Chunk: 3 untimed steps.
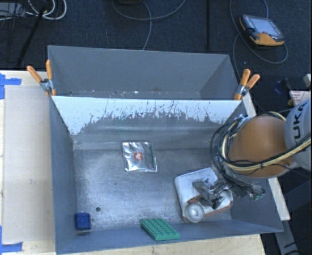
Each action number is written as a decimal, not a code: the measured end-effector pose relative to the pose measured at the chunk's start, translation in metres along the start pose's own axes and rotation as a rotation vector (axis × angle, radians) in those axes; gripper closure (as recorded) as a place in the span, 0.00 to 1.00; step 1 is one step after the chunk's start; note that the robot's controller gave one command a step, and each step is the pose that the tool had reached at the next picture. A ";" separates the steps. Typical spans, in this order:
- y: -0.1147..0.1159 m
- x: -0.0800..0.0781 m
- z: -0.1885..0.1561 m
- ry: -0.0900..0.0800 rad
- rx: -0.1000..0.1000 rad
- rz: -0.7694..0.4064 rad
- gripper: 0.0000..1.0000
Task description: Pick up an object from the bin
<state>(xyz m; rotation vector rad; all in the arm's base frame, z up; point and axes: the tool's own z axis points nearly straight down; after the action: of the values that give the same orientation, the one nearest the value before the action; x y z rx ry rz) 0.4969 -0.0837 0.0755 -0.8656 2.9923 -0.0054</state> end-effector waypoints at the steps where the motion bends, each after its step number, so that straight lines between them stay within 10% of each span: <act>1: 0.001 0.008 0.004 0.025 -0.009 0.002 0.00; 2: -0.010 -0.003 -0.050 0.020 -0.010 -0.123 0.00; 3: 0.046 -0.032 0.005 0.019 -0.016 -0.326 0.00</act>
Offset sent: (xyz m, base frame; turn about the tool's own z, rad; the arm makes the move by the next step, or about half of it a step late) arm 0.0000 0.0000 0.0000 0.0000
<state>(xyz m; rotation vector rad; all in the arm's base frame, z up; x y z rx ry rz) 0.4994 -0.0279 0.0705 -1.3497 2.8336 0.0040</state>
